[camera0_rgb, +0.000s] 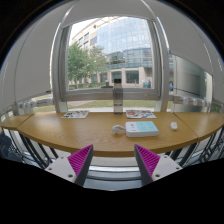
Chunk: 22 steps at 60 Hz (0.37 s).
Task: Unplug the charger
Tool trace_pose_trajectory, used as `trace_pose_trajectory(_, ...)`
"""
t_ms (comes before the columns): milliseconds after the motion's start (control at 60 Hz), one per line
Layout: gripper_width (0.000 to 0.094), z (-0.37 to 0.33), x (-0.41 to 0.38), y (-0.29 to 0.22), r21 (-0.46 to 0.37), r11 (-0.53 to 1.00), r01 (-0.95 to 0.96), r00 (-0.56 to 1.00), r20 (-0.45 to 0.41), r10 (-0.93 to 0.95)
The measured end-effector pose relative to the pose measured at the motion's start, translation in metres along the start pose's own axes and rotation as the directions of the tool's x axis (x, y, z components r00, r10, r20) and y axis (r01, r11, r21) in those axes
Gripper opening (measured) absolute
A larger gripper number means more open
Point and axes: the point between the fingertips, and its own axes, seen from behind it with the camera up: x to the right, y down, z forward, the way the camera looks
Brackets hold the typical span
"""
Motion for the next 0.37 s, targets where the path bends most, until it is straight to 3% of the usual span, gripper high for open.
trace_pose_trajectory(367,0.0816,-0.013,-0.013,-0.019,0.019,1.000,0.019,0.999,0.025,-0.020)
